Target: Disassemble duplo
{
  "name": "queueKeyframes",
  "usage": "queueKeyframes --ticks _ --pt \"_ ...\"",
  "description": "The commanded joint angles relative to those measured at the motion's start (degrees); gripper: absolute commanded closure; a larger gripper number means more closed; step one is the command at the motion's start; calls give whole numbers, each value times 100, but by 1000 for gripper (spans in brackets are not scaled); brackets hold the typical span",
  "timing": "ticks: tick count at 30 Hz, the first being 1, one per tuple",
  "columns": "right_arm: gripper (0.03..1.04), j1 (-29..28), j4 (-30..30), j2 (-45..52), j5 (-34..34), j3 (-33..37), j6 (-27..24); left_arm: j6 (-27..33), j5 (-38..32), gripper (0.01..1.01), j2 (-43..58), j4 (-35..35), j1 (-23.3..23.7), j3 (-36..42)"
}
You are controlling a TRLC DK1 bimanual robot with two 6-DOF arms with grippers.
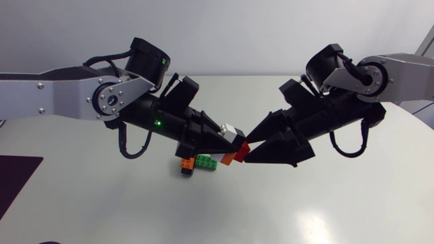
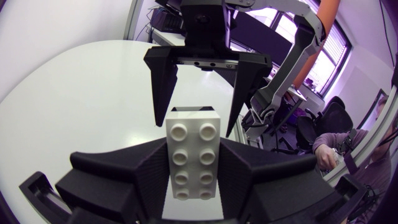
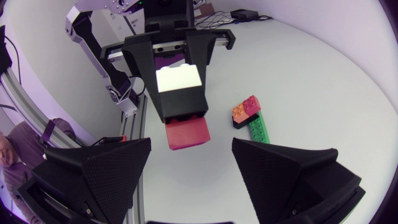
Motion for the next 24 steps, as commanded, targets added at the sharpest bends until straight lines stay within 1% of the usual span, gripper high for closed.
queueKeyframes --ticks 1,9,12,21,24 --pt "182 74 -56 -9 -68 -205 -188 120 208 815 174 -65 18 206" --pt "415 179 -65 -36 -68 -302 -408 164 647 815 394 -311 141 408" --pt "421 197 -91 -36 -68 -310 -460 410 806 815 429 -671 150 522" --pt "421 346 -179 -45 -68 -284 -487 639 981 815 526 -838 106 514" --pt "421 372 -196 -45 -68 -266 -487 797 999 815 526 -935 79 487"
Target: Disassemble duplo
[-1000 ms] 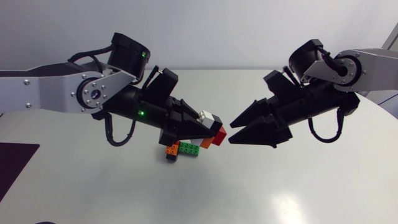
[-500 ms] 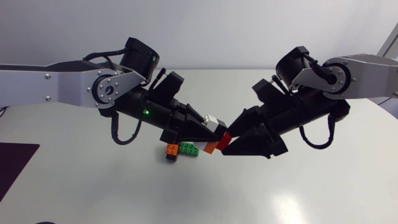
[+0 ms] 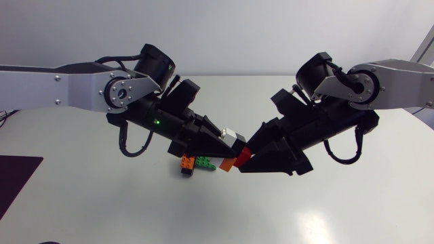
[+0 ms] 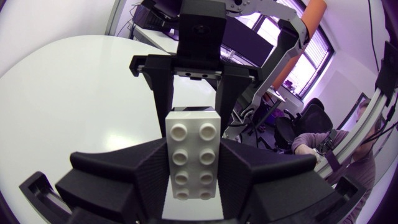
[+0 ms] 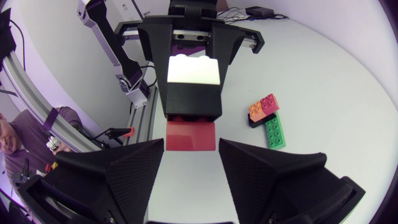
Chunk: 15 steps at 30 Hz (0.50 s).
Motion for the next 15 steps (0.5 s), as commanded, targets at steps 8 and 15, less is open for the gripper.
queueKeyframes --ticks 8,15 --pt "654 119 -133 -304 -68 -184 -174 646 140 815 141 -429 -107 67" --pt "736 207 -151 -383 -121 -342 -218 664 140 815 97 -465 -133 67"
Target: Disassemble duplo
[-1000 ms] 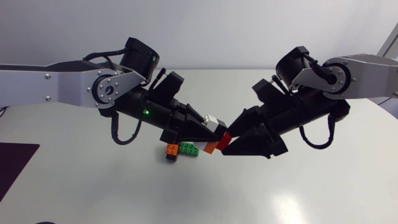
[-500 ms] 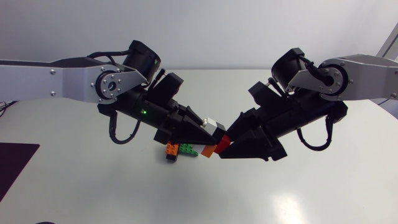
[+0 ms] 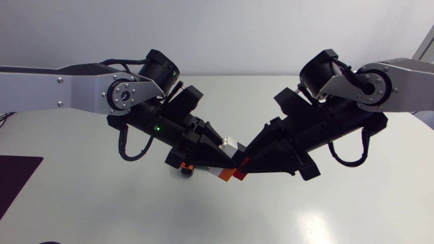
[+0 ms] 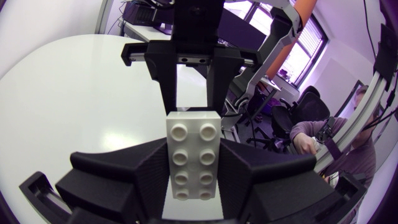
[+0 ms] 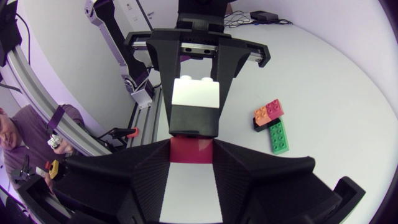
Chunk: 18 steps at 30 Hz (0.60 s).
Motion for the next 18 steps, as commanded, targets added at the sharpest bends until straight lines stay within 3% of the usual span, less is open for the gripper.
queueKeyframes --ticks 1,9,16,18 --pt "738 124 -116 -99 -58 -259 -214 48 122 815 88 -41 -17 67" --pt "764 80 -63 -196 285 -391 50 135 -141 815 -158 -41 9 50" --pt "759 -306 -46 -257 619 -593 -73 162 -440 811 -527 -76 150 14" --pt "756 -430 288 -284 1032 -743 -47 179 -510 811 -562 -102 185 -12"
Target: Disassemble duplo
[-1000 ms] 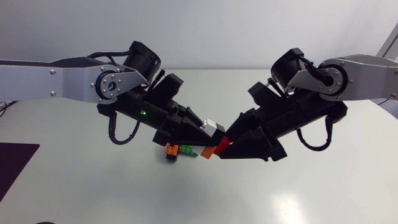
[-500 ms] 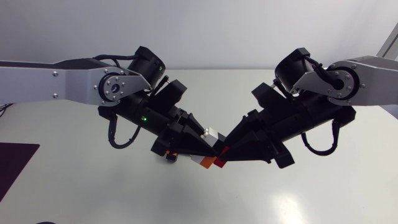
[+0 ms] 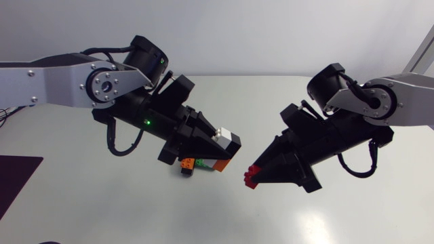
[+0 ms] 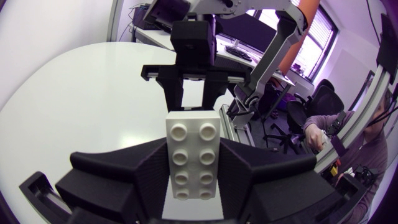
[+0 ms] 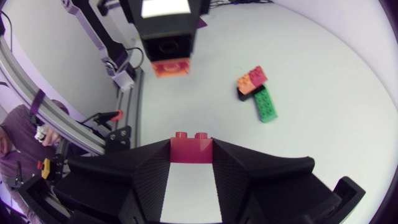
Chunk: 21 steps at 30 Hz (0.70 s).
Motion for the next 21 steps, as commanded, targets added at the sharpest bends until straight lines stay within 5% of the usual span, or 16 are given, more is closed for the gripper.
queueKeyframes --ticks 1,6,17,21 --pt "752 -106 393 -69 509 -321 24 88 -190 811 -125 -41 32 -41" --pt "739 421 2441 221 2575 -1218 613 360 -876 808 24 12 -258 -427" --pt "700 843 3196 915 3067 -1649 665 396 -1095 807 42 179 -513 -638" --pt "284 826 3152 906 3049 -1666 639 404 -1104 807 24 179 -540 -638"
